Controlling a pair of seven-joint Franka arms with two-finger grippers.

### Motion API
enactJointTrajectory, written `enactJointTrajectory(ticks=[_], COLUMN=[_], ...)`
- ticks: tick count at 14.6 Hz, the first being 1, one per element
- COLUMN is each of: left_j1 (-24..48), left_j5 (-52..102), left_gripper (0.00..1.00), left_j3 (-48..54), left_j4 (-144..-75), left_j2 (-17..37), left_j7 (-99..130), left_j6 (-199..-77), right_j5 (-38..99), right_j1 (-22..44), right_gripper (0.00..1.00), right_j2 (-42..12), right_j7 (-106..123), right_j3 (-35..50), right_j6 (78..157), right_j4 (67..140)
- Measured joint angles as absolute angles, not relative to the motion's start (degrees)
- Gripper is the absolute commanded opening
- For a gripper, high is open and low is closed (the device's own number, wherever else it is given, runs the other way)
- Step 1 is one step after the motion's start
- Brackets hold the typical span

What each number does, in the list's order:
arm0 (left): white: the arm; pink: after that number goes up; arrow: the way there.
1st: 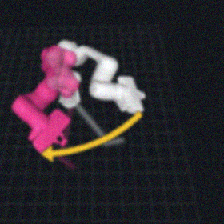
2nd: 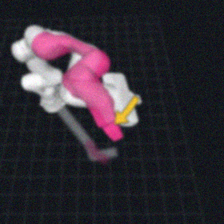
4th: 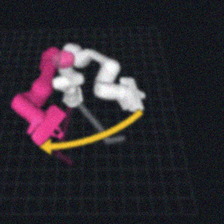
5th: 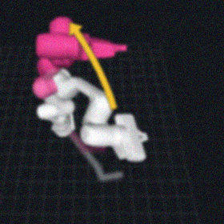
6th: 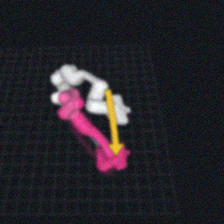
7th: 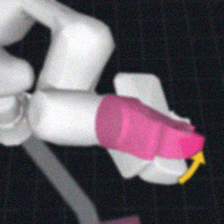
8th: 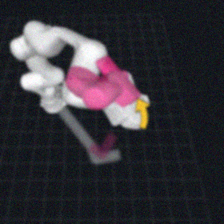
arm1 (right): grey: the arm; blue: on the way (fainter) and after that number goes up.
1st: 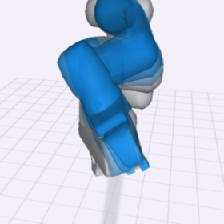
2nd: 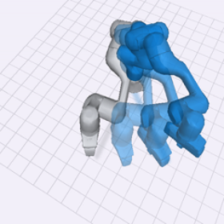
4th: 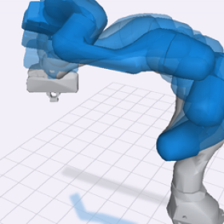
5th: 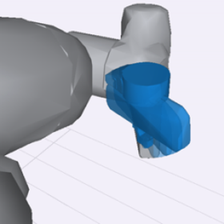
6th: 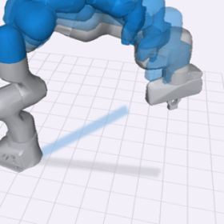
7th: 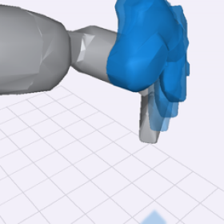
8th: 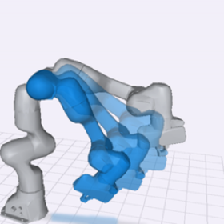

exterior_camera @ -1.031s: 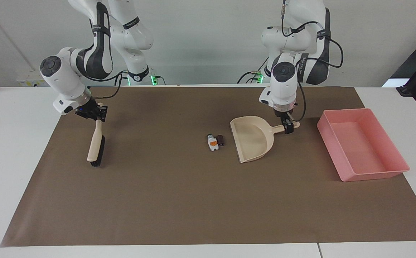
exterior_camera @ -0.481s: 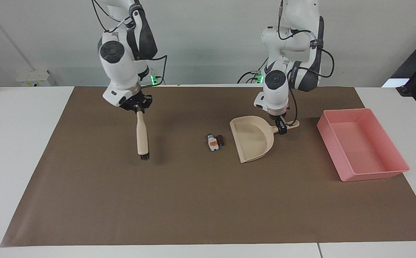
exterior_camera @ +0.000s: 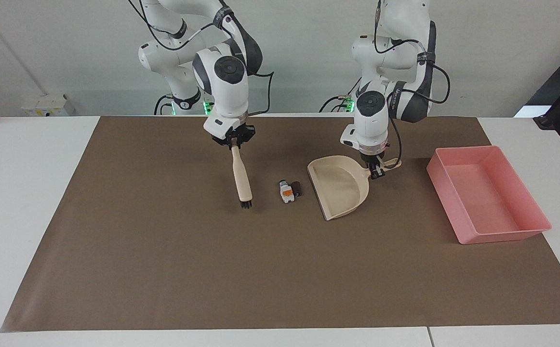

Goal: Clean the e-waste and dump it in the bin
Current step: 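Grasp the dustpan handle with the left gripper while the right gripper lifts the brush, then sweep the e-waste into the dustpan with the brush in the right gripper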

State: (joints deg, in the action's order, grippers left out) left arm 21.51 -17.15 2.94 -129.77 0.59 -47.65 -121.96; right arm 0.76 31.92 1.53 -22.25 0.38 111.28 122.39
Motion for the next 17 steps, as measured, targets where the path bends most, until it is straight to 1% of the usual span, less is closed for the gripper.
enactJointTrajectory(ticks=[1, 3, 6, 9, 13, 17], left_j1=[21.51, 21.52, 21.57, 21.99, 22.97, 22.89], left_j5=[-17.18, -17.23, -17.42, -22.02, -24.27, -24.39], left_gripper=[0.00, 0.00, 0.00, 0.00, 0.00, 0.00], left_j3=[2.93, 2.94, 2.95, 2.96, 3.01, 2.71], left_j4=[-129.55, -129.11, -129.02, -129.02, -129.02, -128.60], left_j2=[0.60, 0.59, 0.60, 0.60, 0.60, 0.61], left_j7=[-47.64, -47.63, -47.62, -47.63, -47.70, -50.74], left_j6=[-121.97, -121.96, -121.91, -121.60, -120.82, -118.88], right_j5=[0.76, 0.76, 0.76, 0.50, 0.43, 3.97], right_j1=[32.98, 34.32, 34.53, 35.22, 39.45, 40.07], right_gripper=[0.00, 0.00, 0.00, 0.00, 0.00, 0.00], right_j2=[0.90, 0.29, -0.93, -4.10, -10.19, -11.64], right_j7=[-23.78, -25.27, -26.20, -26.29, -26.87, -26.94], right_j3=[0.35, 0.35, 0.27, 0.25, 0.25, 2.11], right_j6=[111.95, 113.18, 114.25, 114.90, 113.49, 112.76], right_j4=[122.04, 121.82, 121.56, 120.10, 115.45, 113.47])
